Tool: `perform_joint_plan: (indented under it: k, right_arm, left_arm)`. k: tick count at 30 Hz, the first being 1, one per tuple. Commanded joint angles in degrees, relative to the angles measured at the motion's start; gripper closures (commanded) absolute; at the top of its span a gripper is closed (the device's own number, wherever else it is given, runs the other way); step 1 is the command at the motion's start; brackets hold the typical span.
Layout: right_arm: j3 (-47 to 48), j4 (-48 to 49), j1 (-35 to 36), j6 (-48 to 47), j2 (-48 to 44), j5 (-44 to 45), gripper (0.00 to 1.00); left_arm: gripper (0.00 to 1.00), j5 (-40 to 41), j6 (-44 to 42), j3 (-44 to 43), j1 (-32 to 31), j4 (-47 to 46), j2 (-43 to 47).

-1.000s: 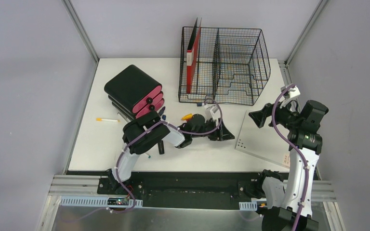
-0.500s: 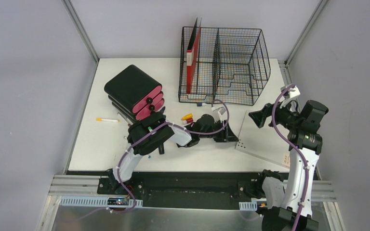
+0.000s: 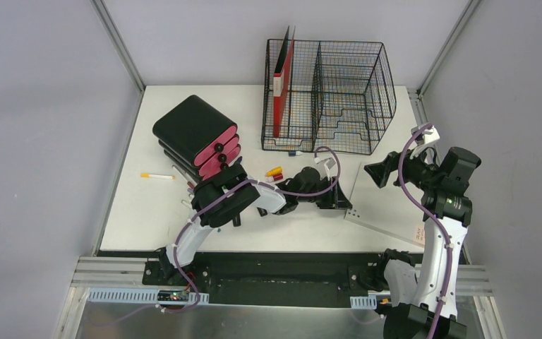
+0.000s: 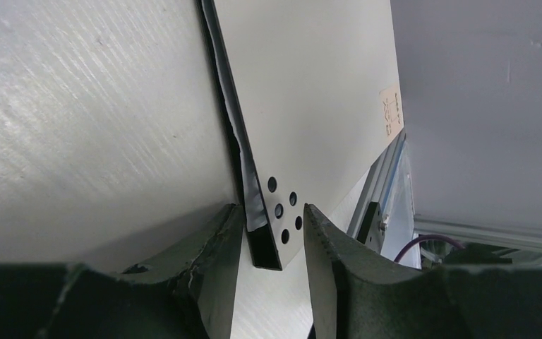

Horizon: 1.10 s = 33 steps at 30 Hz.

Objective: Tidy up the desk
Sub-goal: Pick up the folder from the corner of the board.

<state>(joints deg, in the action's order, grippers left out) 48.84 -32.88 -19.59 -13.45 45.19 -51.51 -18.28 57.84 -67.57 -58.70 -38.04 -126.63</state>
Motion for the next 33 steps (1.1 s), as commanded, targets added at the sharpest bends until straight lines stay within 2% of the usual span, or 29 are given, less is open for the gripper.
perform_joint_plan:
  k: [1, 10, 33]
  right_arm:
    - [-0.1, 1.1, -0.5, -0.9, -0.5, -1.3, 0.01]
    - [0.0, 1.1, -0.5, -0.9, -0.4, -1.4, 0.01]
    - [-0.1, 1.0, -0.5, -1.0, -0.4, -1.4, 0.01]
  left_arm:
    - [0.65, -0.9, 0.3, -2.3, -1.0, -0.4, -0.7]
    - [0.72, -1.7, 0.4, -4.0, -1.3, -0.2, -1.5]
    - [0.75, -2.8, 1.5, -8.5, -2.0, 2.5, -5.0]
